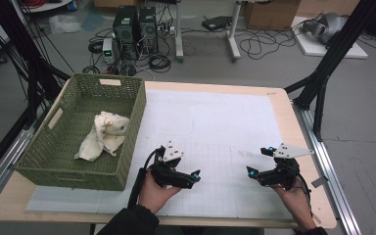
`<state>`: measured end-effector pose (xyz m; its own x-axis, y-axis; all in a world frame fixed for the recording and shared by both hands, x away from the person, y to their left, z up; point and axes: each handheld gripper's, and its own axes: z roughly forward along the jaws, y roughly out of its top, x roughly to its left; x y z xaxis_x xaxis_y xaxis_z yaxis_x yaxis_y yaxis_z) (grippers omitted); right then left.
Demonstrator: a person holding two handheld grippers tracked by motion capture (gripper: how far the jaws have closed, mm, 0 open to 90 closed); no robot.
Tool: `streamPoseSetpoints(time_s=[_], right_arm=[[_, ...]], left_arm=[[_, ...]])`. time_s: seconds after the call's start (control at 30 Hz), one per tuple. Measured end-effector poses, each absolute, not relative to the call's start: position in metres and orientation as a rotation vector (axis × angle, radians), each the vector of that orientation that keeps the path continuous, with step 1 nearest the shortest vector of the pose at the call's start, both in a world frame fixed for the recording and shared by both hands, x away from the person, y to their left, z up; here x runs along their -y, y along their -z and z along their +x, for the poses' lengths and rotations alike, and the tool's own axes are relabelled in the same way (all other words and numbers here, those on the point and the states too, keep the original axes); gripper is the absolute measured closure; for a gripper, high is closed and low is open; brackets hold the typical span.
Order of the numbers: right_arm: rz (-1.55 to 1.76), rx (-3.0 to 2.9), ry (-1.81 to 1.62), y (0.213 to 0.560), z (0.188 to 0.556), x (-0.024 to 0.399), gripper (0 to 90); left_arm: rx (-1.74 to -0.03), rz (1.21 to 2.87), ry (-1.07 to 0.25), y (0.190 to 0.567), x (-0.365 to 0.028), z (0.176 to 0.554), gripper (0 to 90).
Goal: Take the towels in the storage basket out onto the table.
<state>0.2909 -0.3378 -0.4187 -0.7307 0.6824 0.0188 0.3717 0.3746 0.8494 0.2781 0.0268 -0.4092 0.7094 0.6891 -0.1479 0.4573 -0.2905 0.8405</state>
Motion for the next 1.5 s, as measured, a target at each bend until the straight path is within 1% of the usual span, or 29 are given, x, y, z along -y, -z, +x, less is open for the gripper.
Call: streamPoseSetpoints(time_s=[0.17,0.3,0.43,0.97,1.2,1.5], right_arm=[[0.927,-2.294,-1.303,0.418,0.291,0.339,7.1],[0.933,-2.291,-1.304,0.418,0.292,0.34,7.1],[0.945,-2.283,-1.305,0.418,0.291,0.342,7.1],[0.942,-2.281,-1.316,0.418,0.292,0.343,7.1],[0.945,-2.278,-1.318,0.418,0.292,0.343,7.1],[0.95,-2.274,-1.325,0.417,0.292,0.344,7.1]], left_arm=[[-0.881,1.896,-0.226,0.403,-0.027,0.283,10.4],[-0.88,1.861,-0.16,0.399,-0.027,0.287,17.8],[-0.884,1.81,-0.082,0.393,-0.029,0.292,20.5],[-0.882,1.631,0.07,0.357,-0.031,0.306,23.1],[-0.914,1.599,0.099,0.346,-0.032,0.316,24.4],[-0.933,1.528,0.142,0.33,-0.037,0.315,25.6]])
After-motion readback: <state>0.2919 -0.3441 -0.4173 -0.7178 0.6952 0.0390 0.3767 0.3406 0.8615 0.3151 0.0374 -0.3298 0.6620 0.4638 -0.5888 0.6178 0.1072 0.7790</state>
